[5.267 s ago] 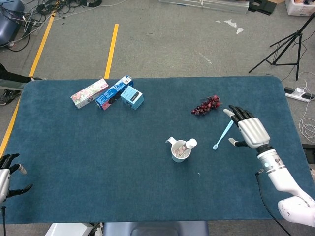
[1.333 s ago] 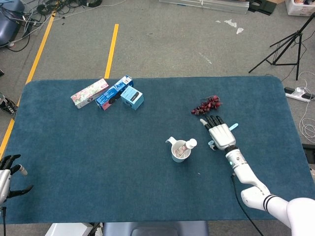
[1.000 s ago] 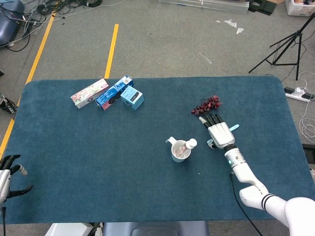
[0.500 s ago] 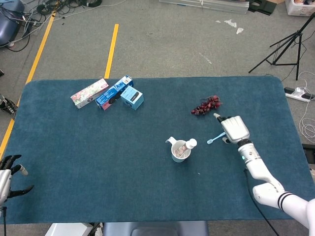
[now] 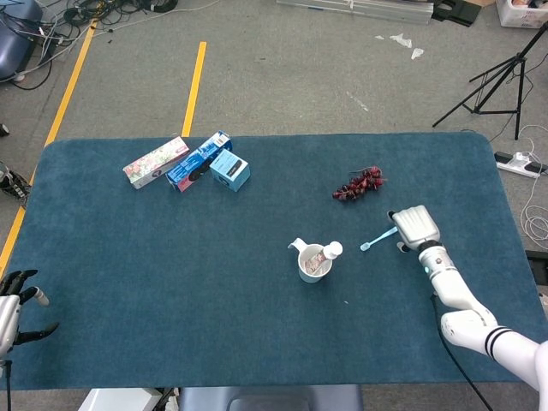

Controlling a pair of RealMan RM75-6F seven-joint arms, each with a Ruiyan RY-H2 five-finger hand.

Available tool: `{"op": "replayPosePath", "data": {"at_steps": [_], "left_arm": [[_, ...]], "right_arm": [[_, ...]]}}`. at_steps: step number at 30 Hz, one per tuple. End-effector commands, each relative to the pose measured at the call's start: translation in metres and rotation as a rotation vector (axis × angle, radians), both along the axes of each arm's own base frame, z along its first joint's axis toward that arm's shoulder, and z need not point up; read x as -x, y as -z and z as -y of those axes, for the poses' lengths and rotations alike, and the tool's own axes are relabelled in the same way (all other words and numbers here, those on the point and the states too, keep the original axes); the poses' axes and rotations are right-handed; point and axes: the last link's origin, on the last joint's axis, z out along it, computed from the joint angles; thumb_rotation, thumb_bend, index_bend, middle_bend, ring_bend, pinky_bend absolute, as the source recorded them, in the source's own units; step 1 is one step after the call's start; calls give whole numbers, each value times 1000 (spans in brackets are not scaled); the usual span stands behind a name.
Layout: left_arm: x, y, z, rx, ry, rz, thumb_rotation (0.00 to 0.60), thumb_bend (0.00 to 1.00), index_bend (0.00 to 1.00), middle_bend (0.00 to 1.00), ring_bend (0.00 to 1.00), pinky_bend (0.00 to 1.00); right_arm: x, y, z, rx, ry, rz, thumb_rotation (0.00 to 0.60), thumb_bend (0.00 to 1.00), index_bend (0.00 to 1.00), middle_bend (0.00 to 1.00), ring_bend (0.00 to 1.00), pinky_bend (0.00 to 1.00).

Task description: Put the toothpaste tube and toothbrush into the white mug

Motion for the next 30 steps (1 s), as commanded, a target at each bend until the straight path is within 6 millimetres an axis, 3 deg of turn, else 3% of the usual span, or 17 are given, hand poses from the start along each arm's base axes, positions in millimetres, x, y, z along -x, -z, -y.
{"op": "replayPosePath", "data": {"at_steps": [1, 9, 30], "left_arm": [[0, 0, 0, 1, 0, 1, 600, 0, 508, 173, 110, 242], [0, 0, 0, 0, -1, 3, 600, 0, 508, 172, 110, 243], [0, -1, 1, -1, 1, 11, 600, 0, 508, 173, 110, 243]], "right_arm": [[-1, 3, 1, -3, 0, 3, 600, 159, 380, 1000, 1000, 1000], [-4, 11, 3, -12, 0, 18, 600, 205, 403, 1000, 1000, 1000], [-8, 27, 5, -26, -22, 24, 600, 207, 506, 1000, 1000, 1000]]}}
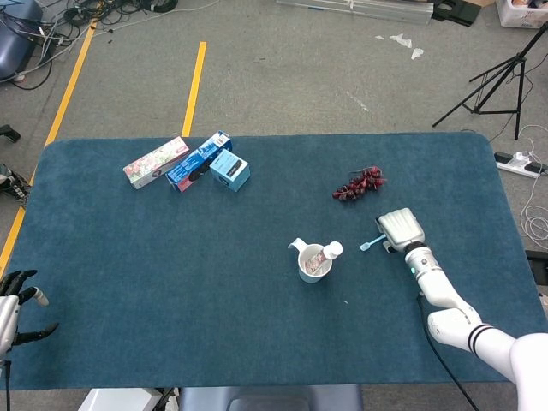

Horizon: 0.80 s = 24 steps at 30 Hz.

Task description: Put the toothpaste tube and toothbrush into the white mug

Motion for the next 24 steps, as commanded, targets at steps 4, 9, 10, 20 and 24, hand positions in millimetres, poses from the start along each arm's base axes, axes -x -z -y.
{"op": "replayPosePath", "data": {"at_steps": [4, 9, 10, 20, 24], "left_arm": [[0, 0, 0, 0, 0, 1, 600, 0, 508, 173, 110, 243], [0, 0, 0, 2, -1, 1, 600, 0, 508, 173, 109, 243], [0, 0, 0, 1, 0, 1, 600, 0, 508, 173, 109, 243], [0, -1, 0, -2, -2, 4, 600, 0, 508, 173, 110, 243], [0, -1, 0, -2, -1, 5, 600, 0, 508, 173, 110, 243]], "right_arm": [[2, 0, 1, 5, 3, -9, 600, 207, 518, 1000, 1000, 1000], [4, 0, 2, 9, 6, -19, 600, 208, 518, 1000, 1000, 1000], [4, 0, 3, 10, 7, -20, 600, 208, 518, 1000, 1000, 1000], [5, 4, 5, 7, 13, -30, 600, 216, 526, 1000, 1000, 1000], [5, 5, 6, 8, 14, -31, 600, 243, 537, 1000, 1000, 1000]]}}
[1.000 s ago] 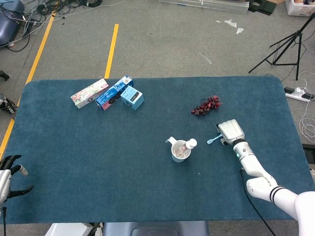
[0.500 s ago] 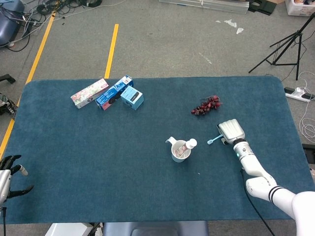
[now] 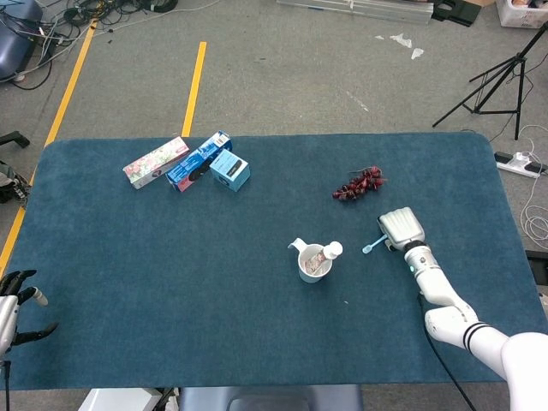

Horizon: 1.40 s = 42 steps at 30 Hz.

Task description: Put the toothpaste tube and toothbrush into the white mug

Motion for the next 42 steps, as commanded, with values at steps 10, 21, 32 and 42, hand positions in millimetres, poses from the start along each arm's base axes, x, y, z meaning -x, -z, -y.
{"op": "replayPosePath", "data": {"at_steps": [10, 21, 32, 42], "left_arm": [[0, 0, 0, 1, 0, -2, 600, 0, 508, 173, 110, 243], [0, 0, 0, -1, 0, -2, 600, 0, 508, 173, 110, 243], [0, 1, 0, 5, -1, -7, 600, 0, 508, 173, 110, 243], [0, 2, -1, 8, -2, -8, 600, 0, 508, 173, 110, 243]], "right_arm": [[2, 1, 1, 2, 8, -7, 600, 248, 565, 1000, 1000, 1000], [1, -3, -1, 12, 1, 18, 600, 250, 606, 1000, 1000, 1000], [-1, -25, -6, 50, -7, 104, 600, 249, 615, 1000, 1000, 1000], [-7, -44, -6, 89, 7, 226, 600, 250, 620, 1000, 1000, 1000]]}}
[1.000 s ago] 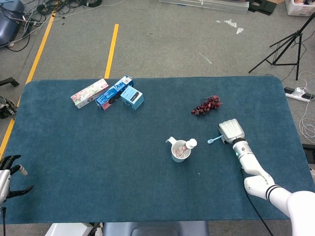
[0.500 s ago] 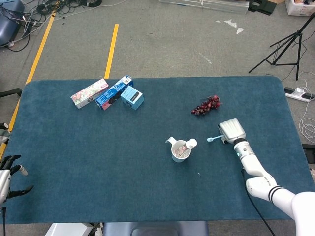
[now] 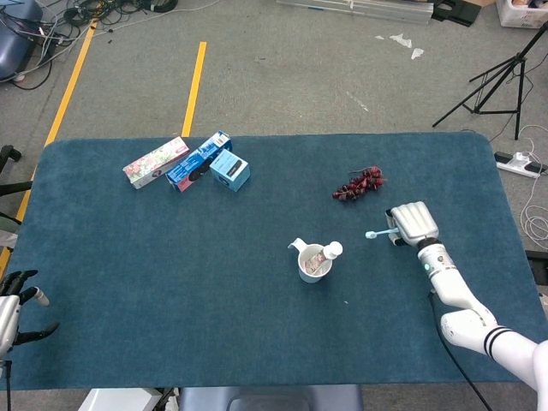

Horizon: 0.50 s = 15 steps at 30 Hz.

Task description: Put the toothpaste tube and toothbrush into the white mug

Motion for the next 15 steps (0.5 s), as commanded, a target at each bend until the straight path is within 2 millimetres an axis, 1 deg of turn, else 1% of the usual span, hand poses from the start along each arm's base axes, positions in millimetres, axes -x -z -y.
{"op": "replayPosePath", "data": {"at_steps": [1, 9, 15], "left_arm": [[0, 0, 0, -1, 0, 0, 600, 0, 508, 173, 110, 243], [0, 1, 0, 2, -2, -2, 600, 0, 508, 173, 110, 243], [1, 1, -1, 5, -3, -4, 600, 0, 508, 173, 109, 243]], "right_arm": [[-5, -9, 1, 18, 3, 62, 600, 249, 620, 1000, 1000, 1000], [-32, -44, -3, 73, -54, 267, 600, 249, 626, 1000, 1000, 1000], [-50, -65, -11, 76, -91, 407, 600, 248, 628, 1000, 1000, 1000]]}}
